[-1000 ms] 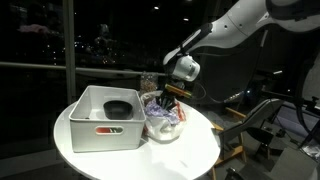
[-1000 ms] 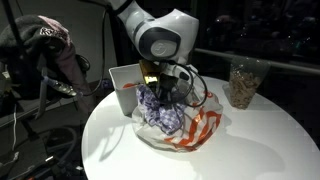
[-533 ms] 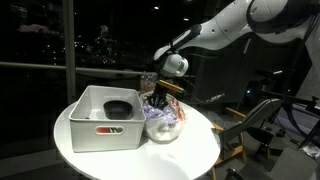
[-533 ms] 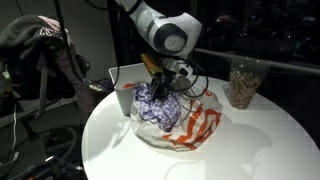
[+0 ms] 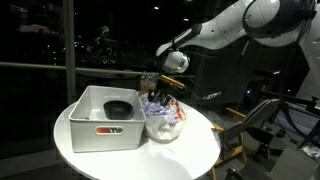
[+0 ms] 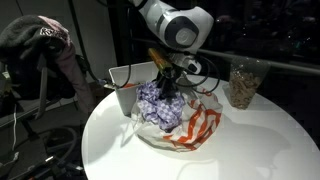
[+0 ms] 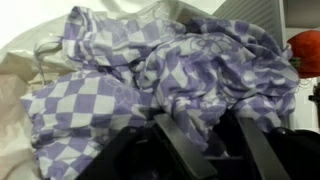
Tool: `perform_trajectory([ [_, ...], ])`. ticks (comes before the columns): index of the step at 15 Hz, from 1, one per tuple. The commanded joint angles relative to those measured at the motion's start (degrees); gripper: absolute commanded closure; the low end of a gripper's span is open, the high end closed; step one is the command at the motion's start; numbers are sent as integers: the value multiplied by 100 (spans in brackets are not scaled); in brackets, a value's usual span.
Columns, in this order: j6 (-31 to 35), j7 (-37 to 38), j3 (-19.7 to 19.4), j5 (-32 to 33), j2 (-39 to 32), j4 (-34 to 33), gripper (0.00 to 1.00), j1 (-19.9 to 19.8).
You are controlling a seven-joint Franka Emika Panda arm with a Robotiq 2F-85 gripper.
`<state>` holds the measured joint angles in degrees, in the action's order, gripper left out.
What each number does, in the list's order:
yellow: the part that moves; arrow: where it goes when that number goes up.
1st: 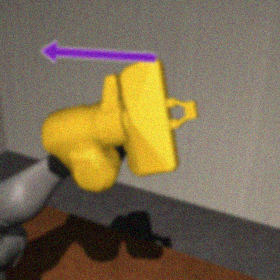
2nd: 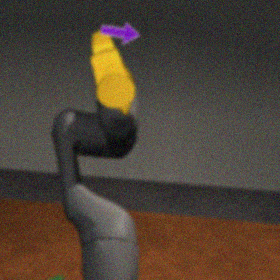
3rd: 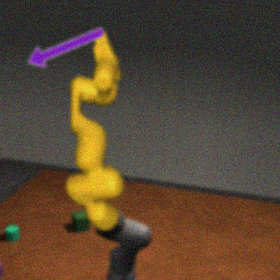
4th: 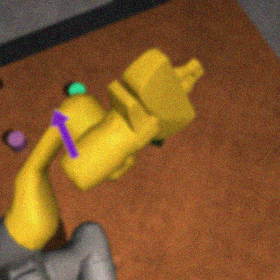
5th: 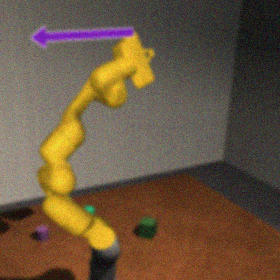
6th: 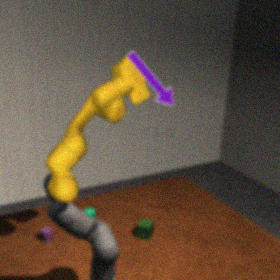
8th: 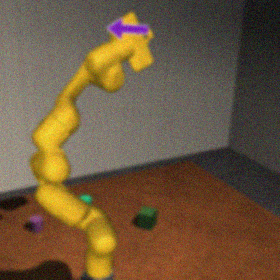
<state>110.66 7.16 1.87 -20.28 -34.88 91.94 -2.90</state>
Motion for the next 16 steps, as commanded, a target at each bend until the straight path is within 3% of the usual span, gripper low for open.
perform_trajectory([
  [1,-139,-3,-68,66,605,300,16,-16],
  [3,-95,181,-177,193,832,437,1,36],
  [4,122,410,-285,327,968,572,0,107],
  [10,817,1506,-693,1121,1530,1312,0,241],
  [16,1531,2084,-879,1480,1377,1673,0,220],
])
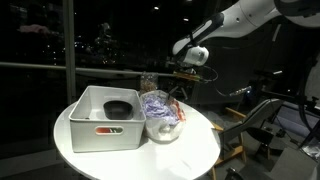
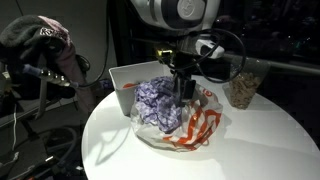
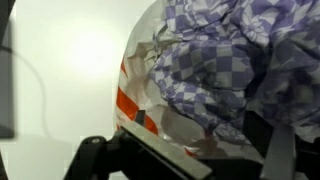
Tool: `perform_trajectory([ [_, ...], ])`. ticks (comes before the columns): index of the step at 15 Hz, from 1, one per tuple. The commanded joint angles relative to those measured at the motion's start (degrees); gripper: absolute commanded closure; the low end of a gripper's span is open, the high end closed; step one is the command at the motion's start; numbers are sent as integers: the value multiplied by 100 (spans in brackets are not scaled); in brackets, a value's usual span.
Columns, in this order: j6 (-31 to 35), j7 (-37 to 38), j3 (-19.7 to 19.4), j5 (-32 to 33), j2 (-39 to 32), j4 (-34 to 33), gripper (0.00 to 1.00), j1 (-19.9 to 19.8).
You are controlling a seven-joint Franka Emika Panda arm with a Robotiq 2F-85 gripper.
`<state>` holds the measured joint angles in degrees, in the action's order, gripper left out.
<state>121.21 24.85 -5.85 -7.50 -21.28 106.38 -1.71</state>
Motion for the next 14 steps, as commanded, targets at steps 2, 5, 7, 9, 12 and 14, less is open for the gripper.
perform_trajectory([
  [2,691,562,-190,307,-87,259,0,111],
  [5,920,819,-292,446,-239,260,0,116],
  [7,987,908,-331,530,-427,155,0,145],
  [9,1053,996,-351,653,-594,95,0,194],
  [12,1166,1028,-312,637,-733,110,0,246],
  [14,1224,1032,-289,603,-692,244,0,315],
])
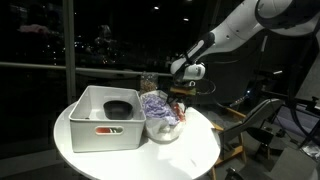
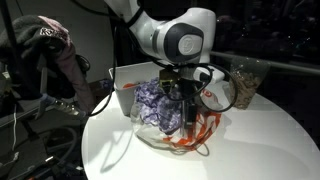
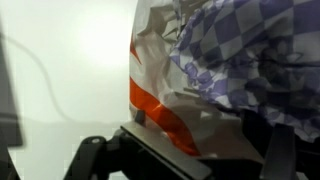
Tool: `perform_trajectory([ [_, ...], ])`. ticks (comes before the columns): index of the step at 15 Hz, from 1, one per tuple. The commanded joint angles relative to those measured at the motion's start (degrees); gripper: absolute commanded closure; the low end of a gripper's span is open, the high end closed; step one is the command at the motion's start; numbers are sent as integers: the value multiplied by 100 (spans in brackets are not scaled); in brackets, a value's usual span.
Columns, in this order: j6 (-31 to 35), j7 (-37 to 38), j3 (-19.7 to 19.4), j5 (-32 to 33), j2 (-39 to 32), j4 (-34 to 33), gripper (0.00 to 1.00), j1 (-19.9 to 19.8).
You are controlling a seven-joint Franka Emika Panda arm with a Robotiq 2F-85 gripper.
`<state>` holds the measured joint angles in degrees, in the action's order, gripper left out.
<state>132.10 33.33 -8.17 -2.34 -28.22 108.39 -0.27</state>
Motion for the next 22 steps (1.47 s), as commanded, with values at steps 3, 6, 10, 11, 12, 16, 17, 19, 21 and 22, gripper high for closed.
perform_trajectory([
  [3,350,248,-117,221,-55,131,0,318],
  [6,436,423,-208,481,-229,36,0,426],
  [10,306,1178,-611,1232,-343,-30,0,757],
  [11,291,1418,-718,1462,-335,-20,0,849],
  [12,192,1620,-790,1648,-312,-27,0,915],
  [16,-521,2276,-894,2146,-212,-106,0,1037],
  [17,-917,2370,-873,2219,-185,-163,0,1045],
  [19,-1788,2337,-716,2176,-143,-315,0,957],
  [21,-2474,2018,-487,2018,-90,-467,0,811],
  [22,-2701,1956,-414,2011,-85,-551,0,773],
])
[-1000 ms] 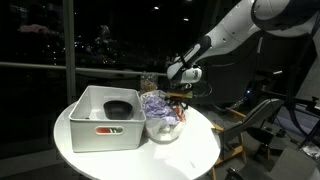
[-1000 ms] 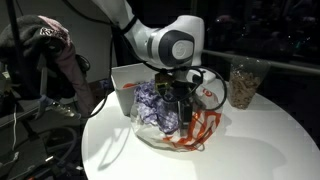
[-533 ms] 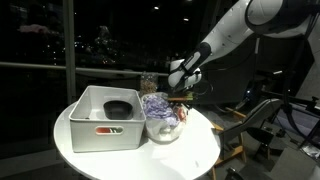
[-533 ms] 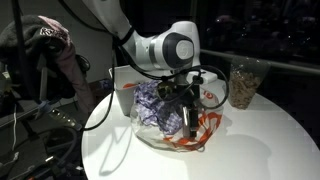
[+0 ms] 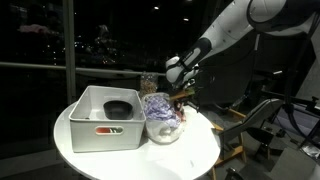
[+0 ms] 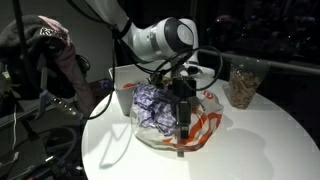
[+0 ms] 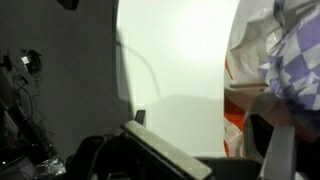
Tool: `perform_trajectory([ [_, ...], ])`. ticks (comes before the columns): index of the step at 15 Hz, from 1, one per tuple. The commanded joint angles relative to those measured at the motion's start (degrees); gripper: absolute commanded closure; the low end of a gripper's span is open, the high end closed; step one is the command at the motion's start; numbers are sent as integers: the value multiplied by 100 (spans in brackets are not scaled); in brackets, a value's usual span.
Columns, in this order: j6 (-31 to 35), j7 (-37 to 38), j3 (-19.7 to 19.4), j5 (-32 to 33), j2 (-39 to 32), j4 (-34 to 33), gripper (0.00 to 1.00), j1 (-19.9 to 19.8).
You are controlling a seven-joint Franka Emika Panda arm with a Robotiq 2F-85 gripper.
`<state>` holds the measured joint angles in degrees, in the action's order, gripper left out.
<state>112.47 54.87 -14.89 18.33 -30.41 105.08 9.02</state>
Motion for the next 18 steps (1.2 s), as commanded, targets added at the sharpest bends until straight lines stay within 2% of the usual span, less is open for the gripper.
perform_trajectory([
  [1,-879,-208,321,-40,125,-295,0,-185],
  [4,-491,-403,591,-319,94,-404,0,-384],
  [7,37,-389,689,-498,-39,-487,0,-501],
  [18,927,104,480,-480,-177,-133,0,-538],
])
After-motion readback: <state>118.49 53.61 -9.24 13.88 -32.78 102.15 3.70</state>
